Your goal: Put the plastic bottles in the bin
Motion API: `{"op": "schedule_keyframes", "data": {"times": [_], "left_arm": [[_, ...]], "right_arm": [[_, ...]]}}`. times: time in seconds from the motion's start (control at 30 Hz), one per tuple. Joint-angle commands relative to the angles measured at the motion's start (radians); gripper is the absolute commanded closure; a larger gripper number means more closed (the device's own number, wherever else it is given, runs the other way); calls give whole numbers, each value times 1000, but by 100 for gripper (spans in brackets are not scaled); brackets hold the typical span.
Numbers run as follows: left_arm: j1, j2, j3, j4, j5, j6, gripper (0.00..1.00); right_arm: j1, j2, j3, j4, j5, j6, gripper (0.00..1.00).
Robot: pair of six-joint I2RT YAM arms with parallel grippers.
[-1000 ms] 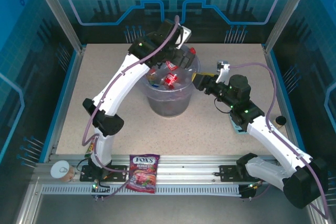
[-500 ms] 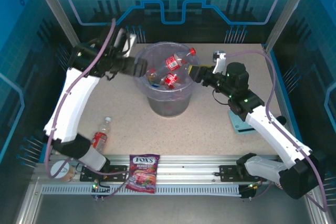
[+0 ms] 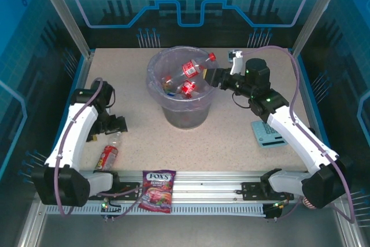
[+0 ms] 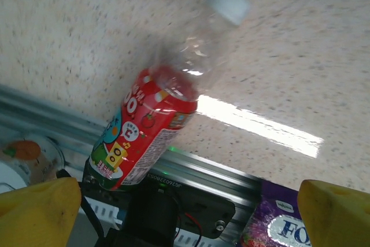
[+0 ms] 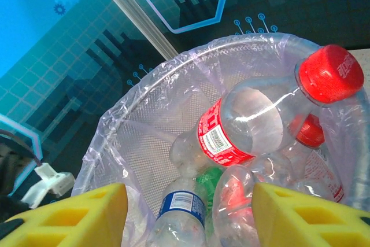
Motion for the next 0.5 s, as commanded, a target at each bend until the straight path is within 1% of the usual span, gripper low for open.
{"op": "schedule_keyframes", "data": {"times": [0.0,0.17,0.33,0.47], "left_arm": [[48,46,-46,77,62,27,3],[103,223,-25,108,117,56,2],[112,375,-20,118,154,71,2],[115,467,-3,124,159,76,1]], "right_arm": [[-36,0,30,-10,-56,-8,40],[-75,-7,20,11,-94,11,40],[-119,-16,11,36,-124,24,40],[-154,-19,6,59,-144,40,40]]}}
